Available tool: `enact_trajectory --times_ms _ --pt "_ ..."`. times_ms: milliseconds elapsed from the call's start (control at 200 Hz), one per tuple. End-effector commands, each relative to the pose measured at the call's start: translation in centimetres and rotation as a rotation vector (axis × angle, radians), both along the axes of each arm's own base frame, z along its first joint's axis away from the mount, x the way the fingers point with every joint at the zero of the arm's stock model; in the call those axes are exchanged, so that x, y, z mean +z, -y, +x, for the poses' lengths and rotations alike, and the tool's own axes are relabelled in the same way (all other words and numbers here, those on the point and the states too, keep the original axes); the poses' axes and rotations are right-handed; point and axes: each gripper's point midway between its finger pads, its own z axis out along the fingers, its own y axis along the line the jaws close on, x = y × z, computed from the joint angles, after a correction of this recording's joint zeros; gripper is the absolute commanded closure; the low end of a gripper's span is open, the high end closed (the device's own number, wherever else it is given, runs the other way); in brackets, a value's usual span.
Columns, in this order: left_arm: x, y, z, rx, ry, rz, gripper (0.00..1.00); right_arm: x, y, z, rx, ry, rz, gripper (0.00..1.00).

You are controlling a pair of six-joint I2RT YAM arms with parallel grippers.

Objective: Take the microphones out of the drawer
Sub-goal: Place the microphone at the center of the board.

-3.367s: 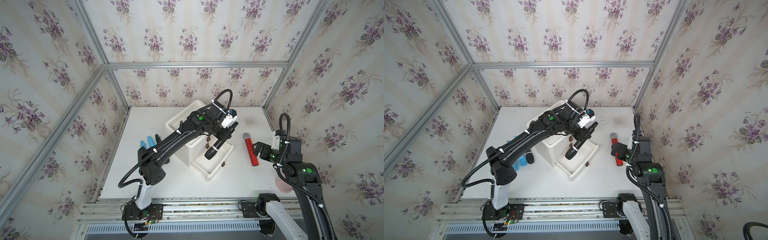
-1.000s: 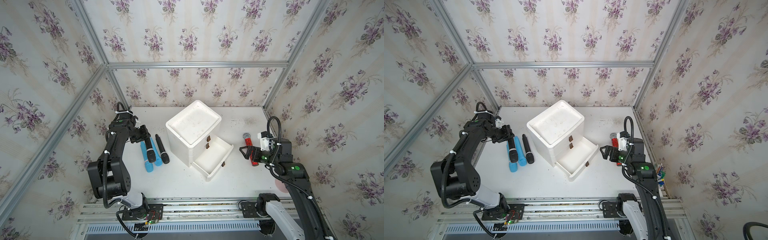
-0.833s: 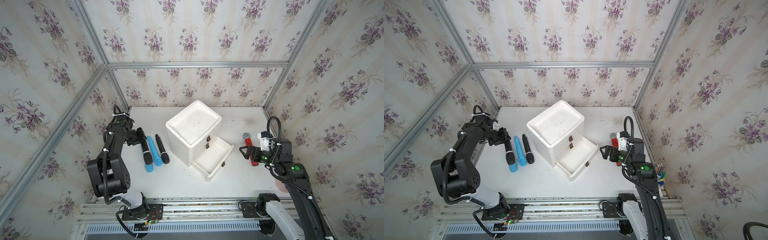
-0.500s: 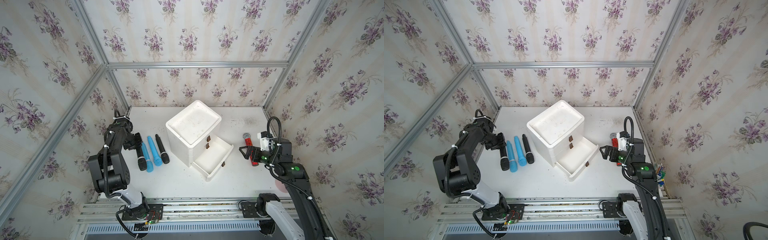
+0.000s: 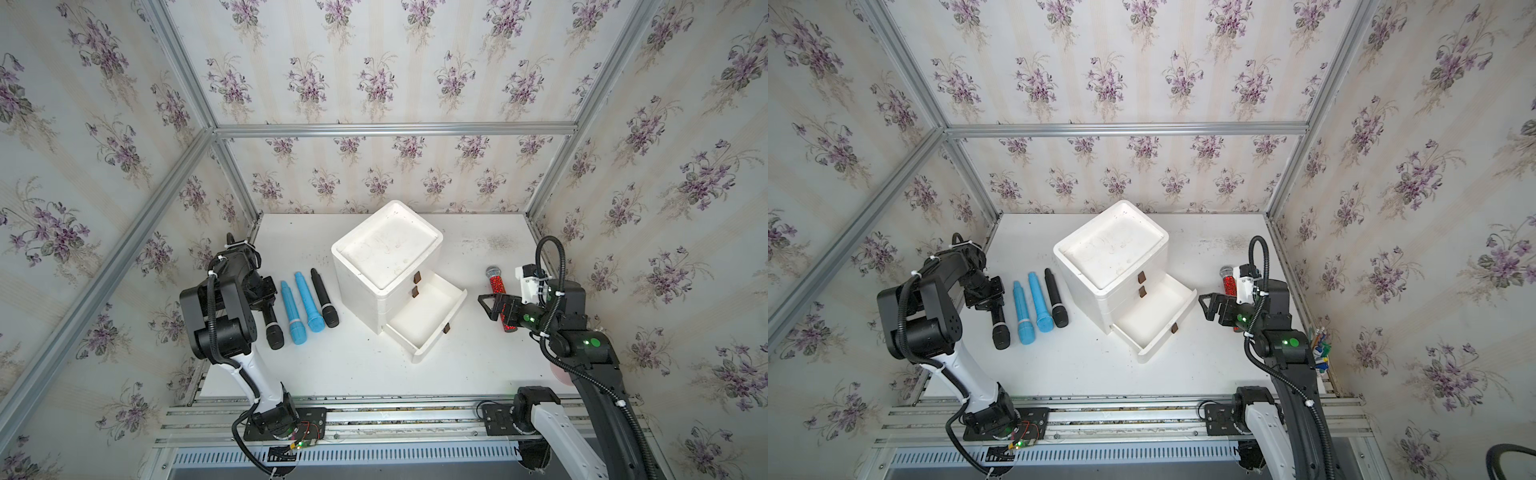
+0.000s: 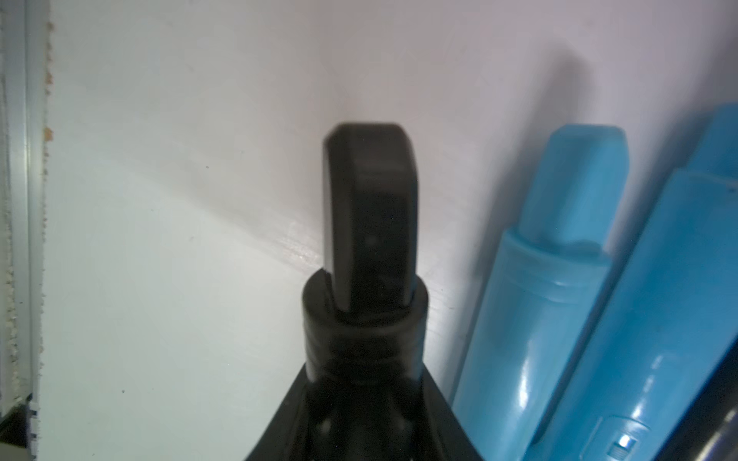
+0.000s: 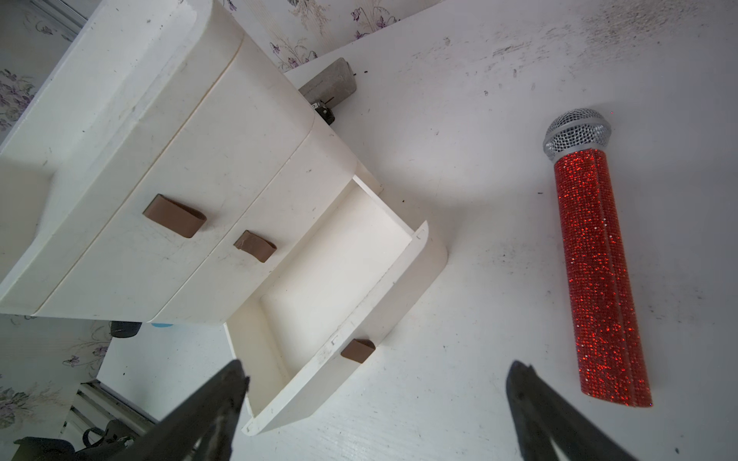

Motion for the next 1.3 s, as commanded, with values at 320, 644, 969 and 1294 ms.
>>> enact_trajectory --times_ms 320,644,969,1294 --pt "-1.8 2.4 1.3 0.0 0.005 -0.013 1.0 1.0 -0.2 0.3 0.011 0.049 0.007 0.0" --pt "-1.9 3.4 1.8 -0.014 0.017 -0.007 0.64 1.1 -0.2 0.2 0.012 0.056 0.006 0.0" --pt "-1.2 3.4 1.7 -0.006 0.037 -0.001 0.37 1.3 -0.2 0.1 0.014 0.062 0.007 0.0" --pt "1.7 3.7 2.0 -0.012 0.126 -0.002 0.01 0.8 -0.3 0.3 0.018 0.039 0.006 0.0"
